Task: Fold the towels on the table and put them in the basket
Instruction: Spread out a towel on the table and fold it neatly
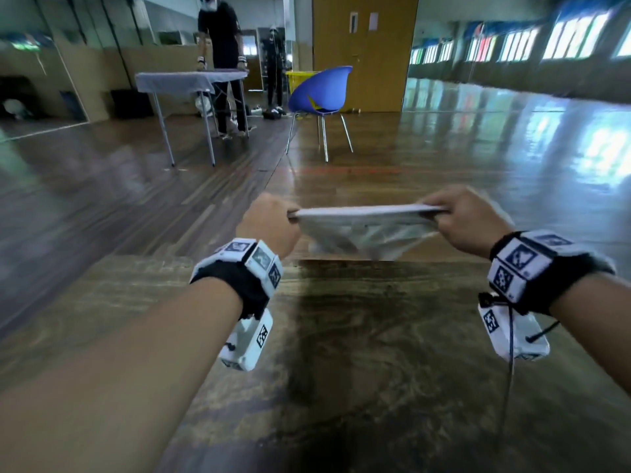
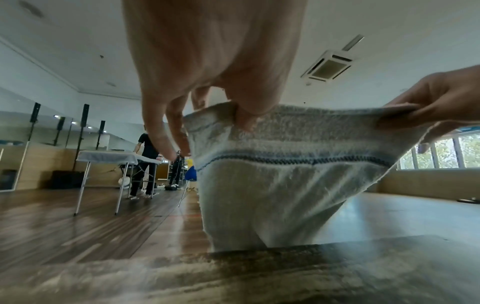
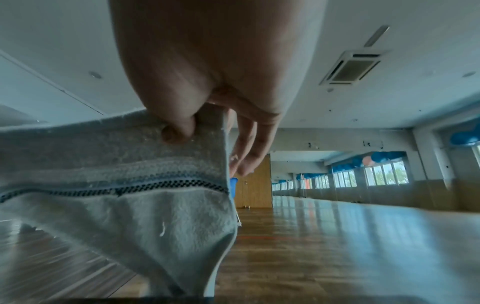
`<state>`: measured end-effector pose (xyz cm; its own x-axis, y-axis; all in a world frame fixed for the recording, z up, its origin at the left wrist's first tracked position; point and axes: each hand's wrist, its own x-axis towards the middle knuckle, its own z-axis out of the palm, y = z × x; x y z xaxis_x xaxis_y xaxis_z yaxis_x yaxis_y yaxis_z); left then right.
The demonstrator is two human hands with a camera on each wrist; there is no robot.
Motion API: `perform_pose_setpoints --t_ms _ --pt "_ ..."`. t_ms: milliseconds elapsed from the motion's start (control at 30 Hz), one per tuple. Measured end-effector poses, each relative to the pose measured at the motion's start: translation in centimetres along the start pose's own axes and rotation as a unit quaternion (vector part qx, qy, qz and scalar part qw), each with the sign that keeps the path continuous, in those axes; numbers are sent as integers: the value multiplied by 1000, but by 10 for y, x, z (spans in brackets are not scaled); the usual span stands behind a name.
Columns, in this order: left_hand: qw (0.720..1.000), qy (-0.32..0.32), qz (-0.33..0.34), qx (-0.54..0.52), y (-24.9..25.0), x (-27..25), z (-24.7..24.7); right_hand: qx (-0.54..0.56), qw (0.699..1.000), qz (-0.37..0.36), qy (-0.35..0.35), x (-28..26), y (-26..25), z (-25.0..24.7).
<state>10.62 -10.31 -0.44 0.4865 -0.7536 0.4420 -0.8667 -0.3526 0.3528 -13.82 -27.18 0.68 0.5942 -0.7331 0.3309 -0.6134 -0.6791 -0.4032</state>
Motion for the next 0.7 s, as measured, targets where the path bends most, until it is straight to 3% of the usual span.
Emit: perform_pose_setpoints --t_ms 167,233,300,433,500,600,700 --pt "992 -92 -84 -28 0 -9 8 -21 996 74 -47 -14 2 18" --pt "989 -124 -74 -44 3 -10 7 8 995 84 -52 -13 3 18" --pt "994 -94 -38 -47 8 -7 2 41 997 66 -11 -11 5 15" --pt "986 56 16 -155 3 -9 -2 91 993 -3 76 -20 4 10" --pt "994 23 59 -88 -7 -20 1 55 998 -14 42 -30 10 13" --pt "995 -85 35 -28 -22 -35 7 -36 998 8 -41 -48 23 19" --pt "995 -63 -26 -78 -25 -40 -1 12 1000 26 6 -61 23 20"
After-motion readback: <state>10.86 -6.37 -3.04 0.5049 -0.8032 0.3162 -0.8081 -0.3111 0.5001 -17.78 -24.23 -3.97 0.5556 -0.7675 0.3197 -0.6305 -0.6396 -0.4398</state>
